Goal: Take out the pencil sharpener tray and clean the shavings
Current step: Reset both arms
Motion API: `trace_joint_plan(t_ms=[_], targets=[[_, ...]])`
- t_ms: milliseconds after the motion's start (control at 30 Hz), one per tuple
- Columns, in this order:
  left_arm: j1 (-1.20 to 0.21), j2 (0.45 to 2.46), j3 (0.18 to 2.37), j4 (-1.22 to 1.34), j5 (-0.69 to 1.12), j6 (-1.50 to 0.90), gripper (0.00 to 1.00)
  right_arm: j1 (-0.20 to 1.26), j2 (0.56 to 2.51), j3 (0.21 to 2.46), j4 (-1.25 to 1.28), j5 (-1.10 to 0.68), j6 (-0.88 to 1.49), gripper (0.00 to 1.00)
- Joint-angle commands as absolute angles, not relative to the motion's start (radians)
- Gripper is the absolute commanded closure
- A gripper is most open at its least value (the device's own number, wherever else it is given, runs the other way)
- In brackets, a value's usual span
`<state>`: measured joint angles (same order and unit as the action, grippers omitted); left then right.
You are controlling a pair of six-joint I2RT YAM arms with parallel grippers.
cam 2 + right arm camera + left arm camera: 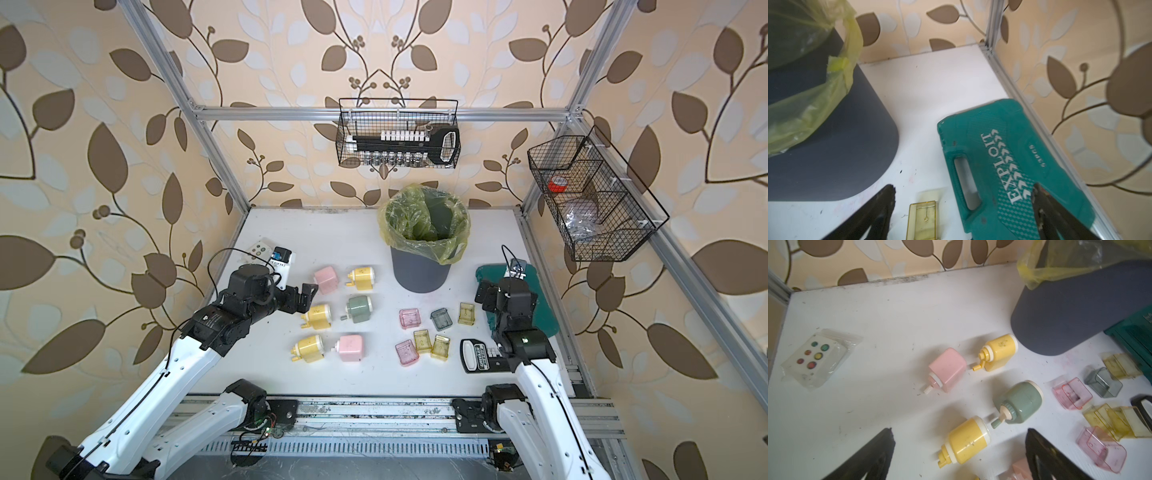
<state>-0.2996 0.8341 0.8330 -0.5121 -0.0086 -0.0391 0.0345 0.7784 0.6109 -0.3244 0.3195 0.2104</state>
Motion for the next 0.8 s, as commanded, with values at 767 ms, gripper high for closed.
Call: trace_joint_plan(t_ms=[767], targets=[[-0.086, 0.889, 0.5, 0.171, -0.183, 0.019, 0.01, -0.017, 1.263, 0.335, 0.613, 0.288, 0.16, 0.02]])
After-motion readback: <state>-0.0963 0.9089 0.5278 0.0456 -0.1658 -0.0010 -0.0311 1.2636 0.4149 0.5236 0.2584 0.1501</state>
